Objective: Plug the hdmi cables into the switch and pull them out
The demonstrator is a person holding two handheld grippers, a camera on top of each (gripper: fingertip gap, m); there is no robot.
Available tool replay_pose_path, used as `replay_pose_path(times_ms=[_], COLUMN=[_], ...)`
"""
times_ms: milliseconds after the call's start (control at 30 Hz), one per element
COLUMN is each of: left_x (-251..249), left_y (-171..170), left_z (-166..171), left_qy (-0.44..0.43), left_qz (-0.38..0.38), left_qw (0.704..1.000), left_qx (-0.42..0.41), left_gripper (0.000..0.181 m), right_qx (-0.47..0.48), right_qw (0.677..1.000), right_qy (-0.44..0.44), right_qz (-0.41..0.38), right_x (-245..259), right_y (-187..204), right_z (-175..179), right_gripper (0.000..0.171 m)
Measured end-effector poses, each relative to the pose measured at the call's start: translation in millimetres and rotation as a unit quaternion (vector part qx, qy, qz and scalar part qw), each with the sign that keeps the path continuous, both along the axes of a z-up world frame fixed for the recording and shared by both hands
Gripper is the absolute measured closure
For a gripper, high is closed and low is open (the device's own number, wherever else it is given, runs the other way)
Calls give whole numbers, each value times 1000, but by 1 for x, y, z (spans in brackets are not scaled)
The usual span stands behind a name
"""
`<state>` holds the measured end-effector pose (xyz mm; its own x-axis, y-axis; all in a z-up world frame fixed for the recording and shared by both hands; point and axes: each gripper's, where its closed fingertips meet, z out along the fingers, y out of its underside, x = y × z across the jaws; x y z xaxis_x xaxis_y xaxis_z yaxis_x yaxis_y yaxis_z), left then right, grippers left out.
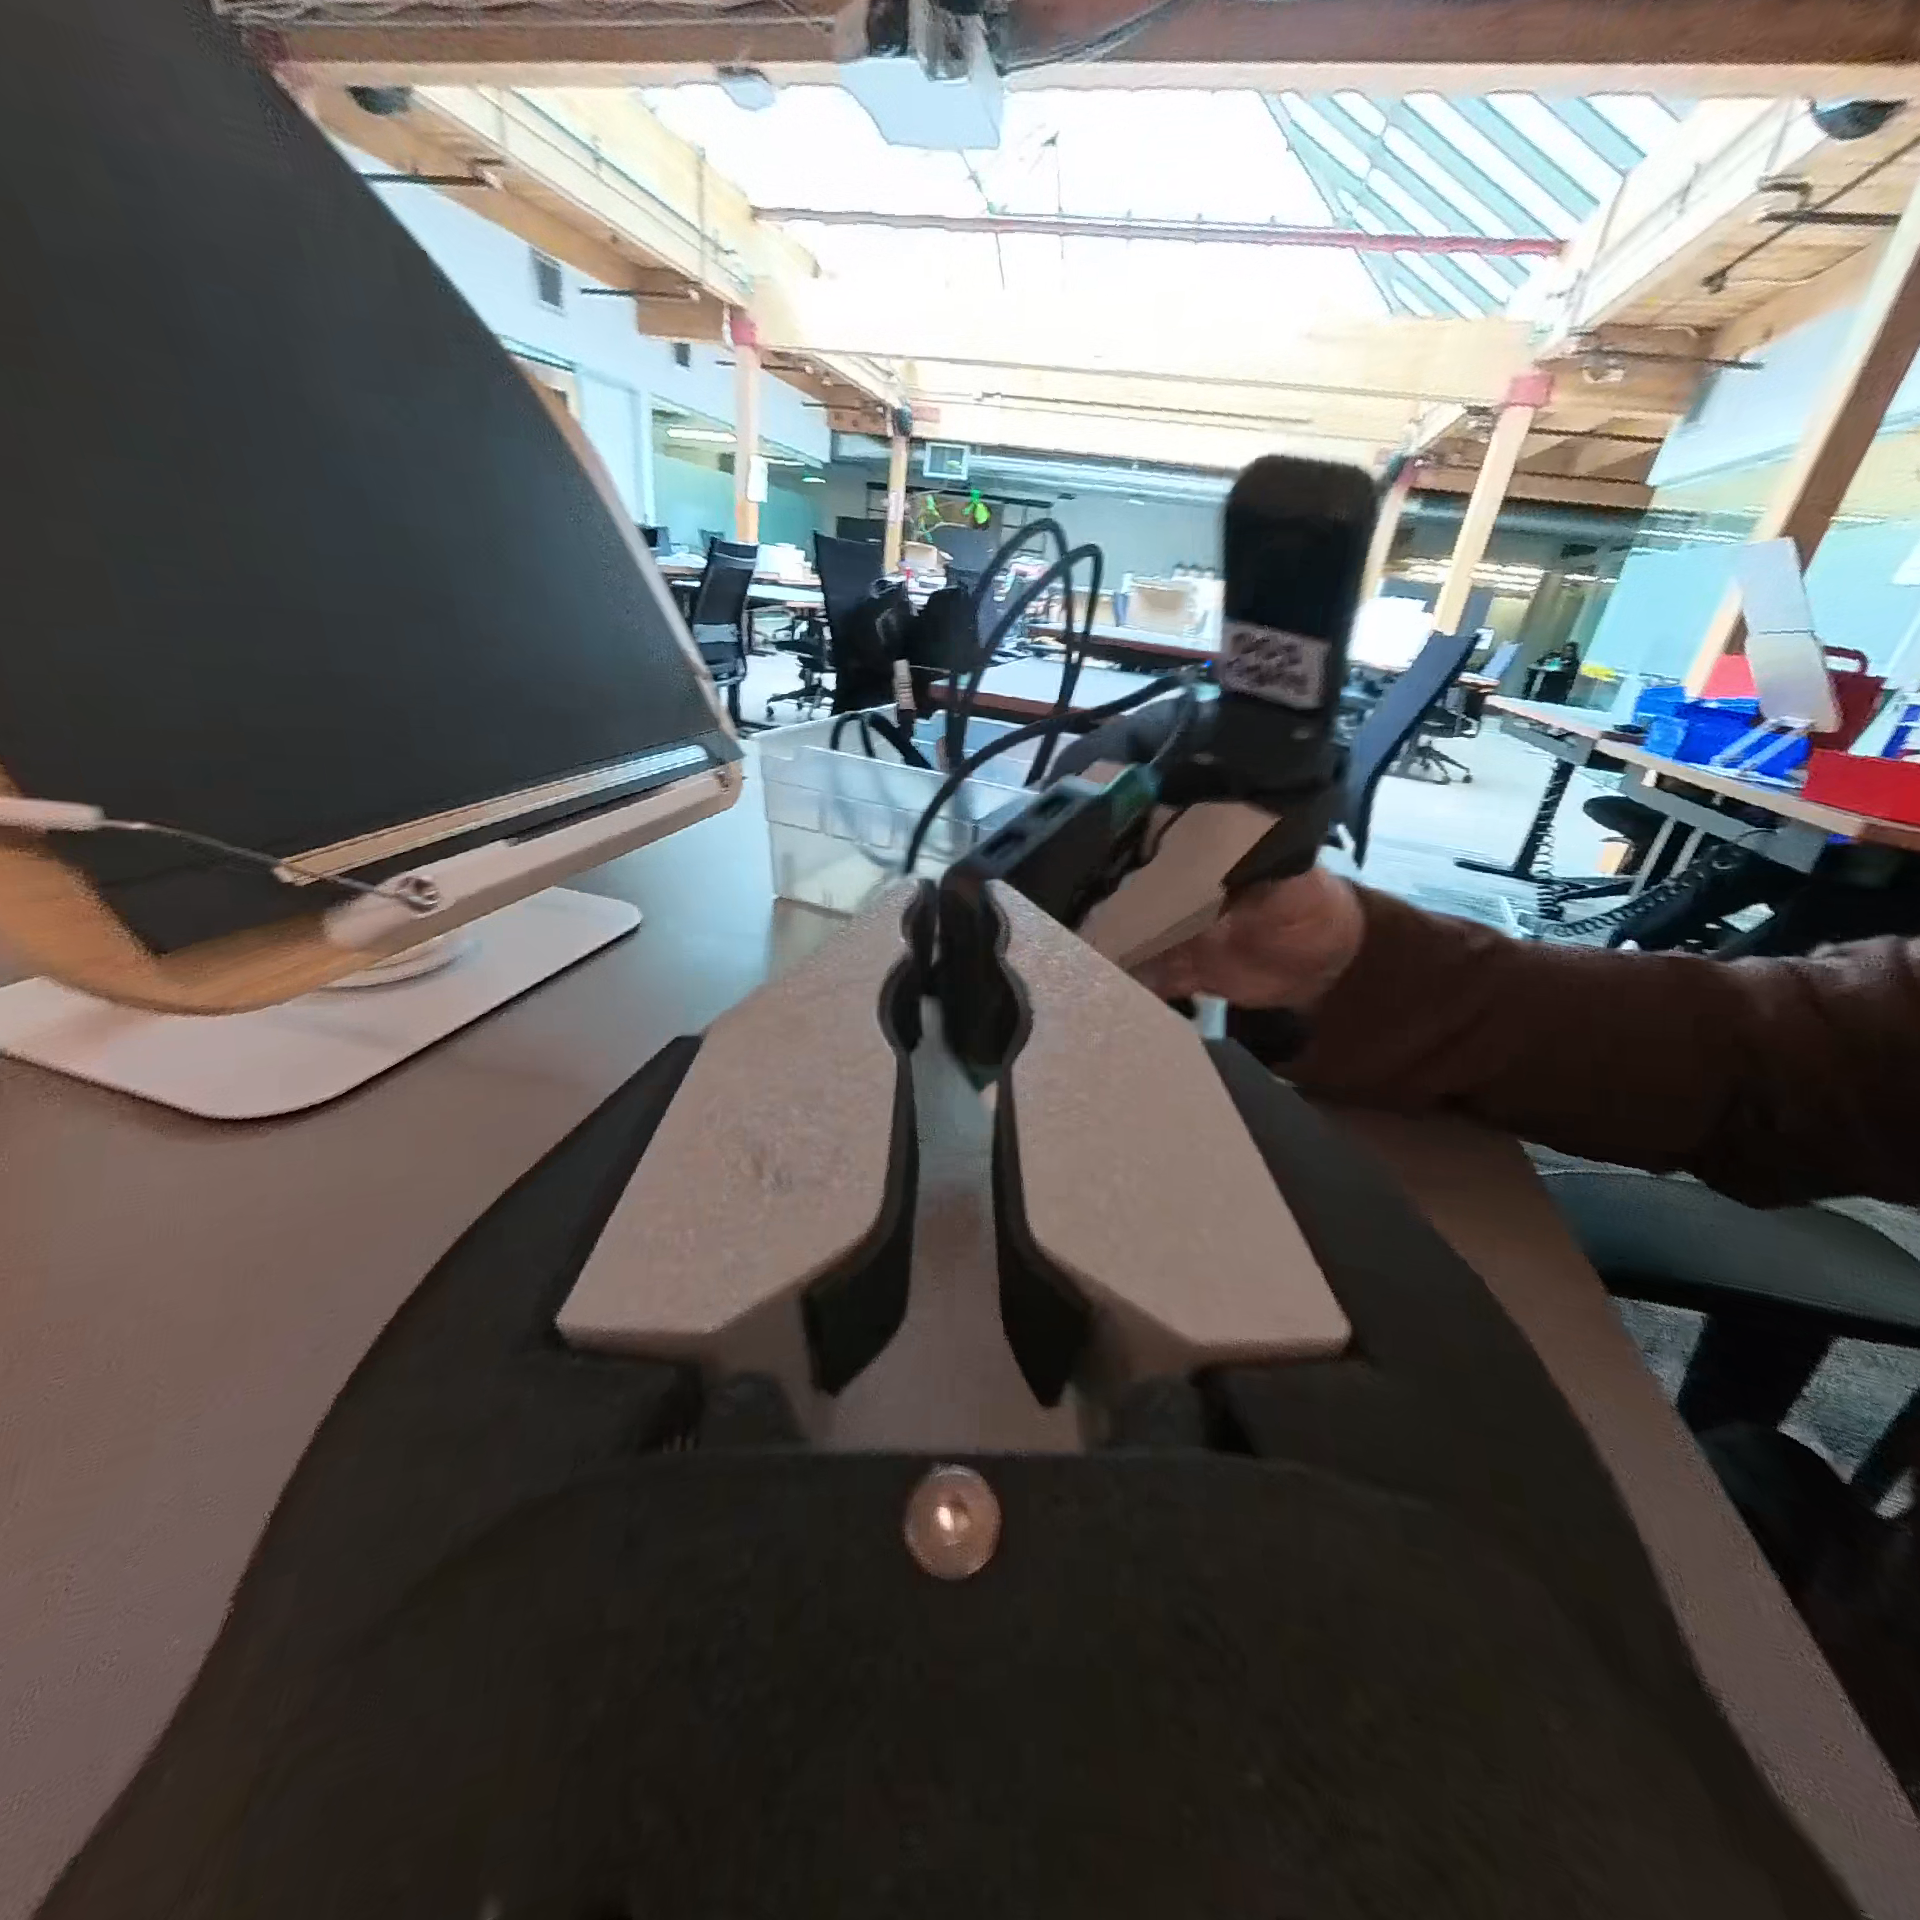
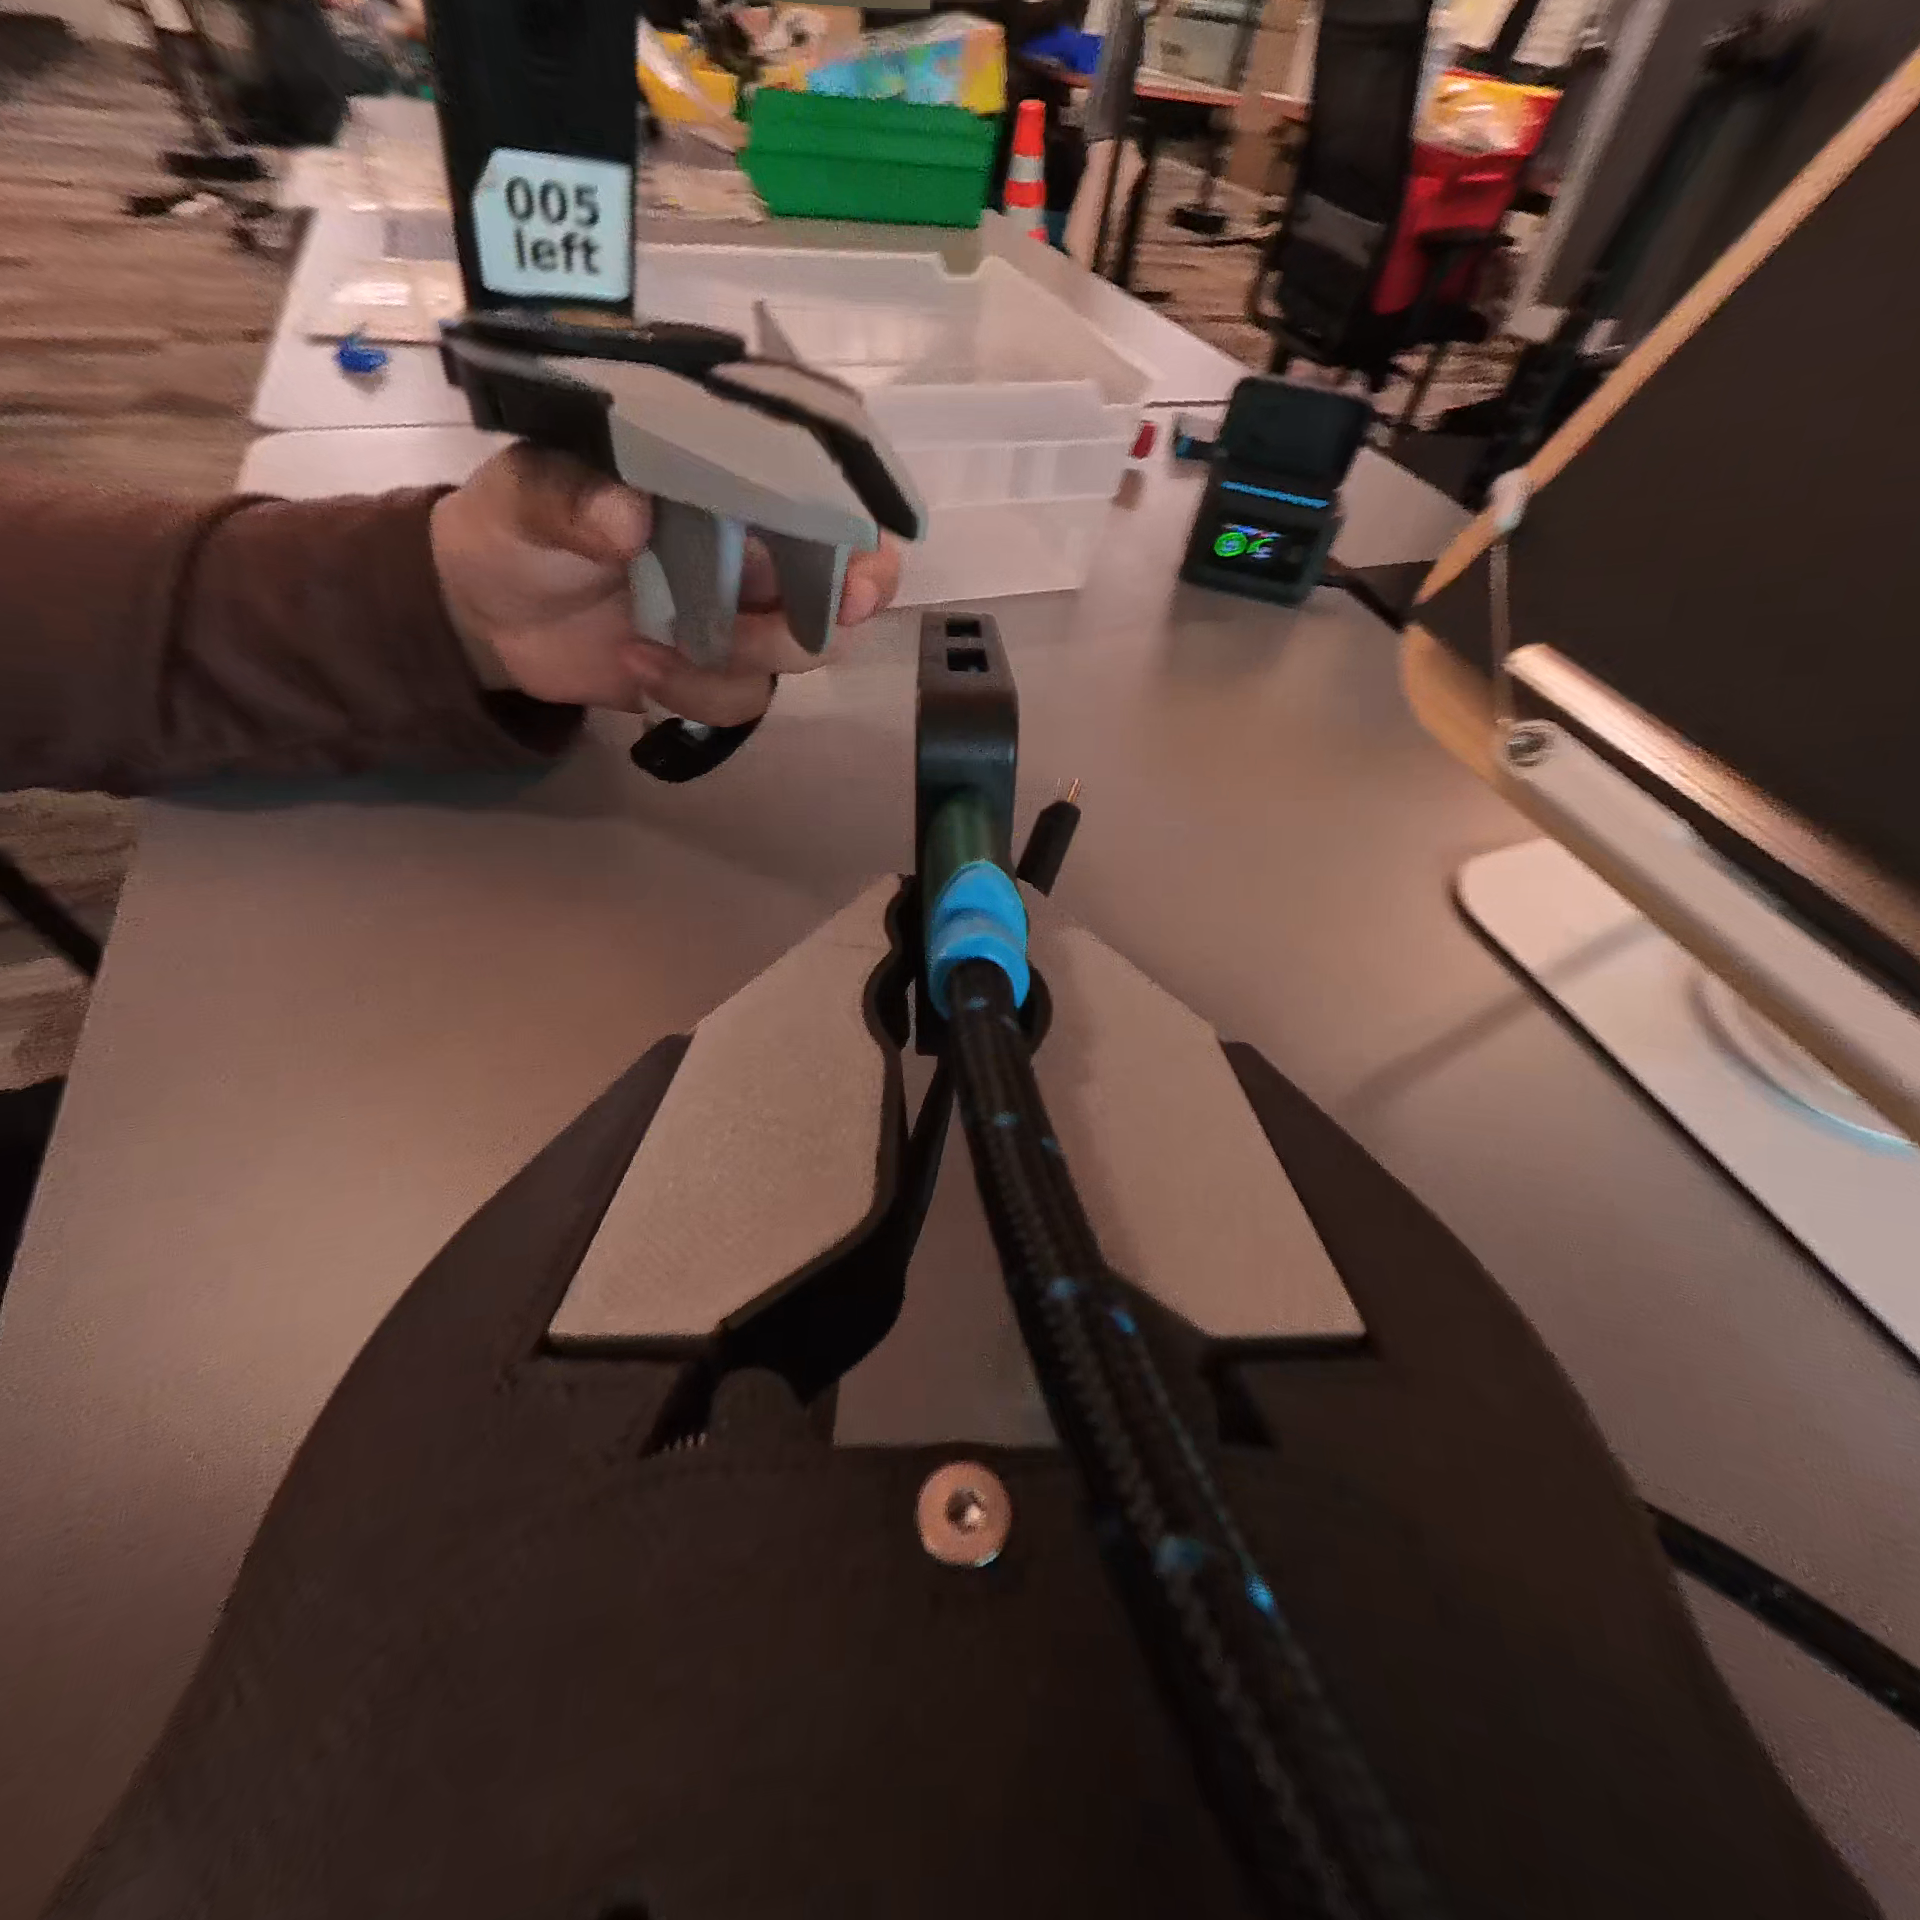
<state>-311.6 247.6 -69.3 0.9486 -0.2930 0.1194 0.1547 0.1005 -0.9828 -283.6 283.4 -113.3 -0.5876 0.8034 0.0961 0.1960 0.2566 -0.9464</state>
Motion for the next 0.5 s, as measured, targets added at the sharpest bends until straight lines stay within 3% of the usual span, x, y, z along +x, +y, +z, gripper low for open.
replay_pose_path(times_ms=[133,267,400,500], left_x=[-12,-7,-7,-7], left_y=[1,2,7,11], left_z=[-4,-4,-16,-28], left_qy=[-10,-12,10,26], left_qz=[33,27,39,46], left_qw=[999,999,998,995], left_qx=[-19,-24,-55,-84], left_gripper=[181,181,181,181], right_qx=[54,181,250,267], right_qw=[996,965,918,897], right_qy=[36,120,150,103], right_qz=[-59,-149,-269,-337], right_x=[32,81,109,102], right_y=[13,54,144,224], right_z=[52,158,260,283], right_gripper=[158,160,160,160])
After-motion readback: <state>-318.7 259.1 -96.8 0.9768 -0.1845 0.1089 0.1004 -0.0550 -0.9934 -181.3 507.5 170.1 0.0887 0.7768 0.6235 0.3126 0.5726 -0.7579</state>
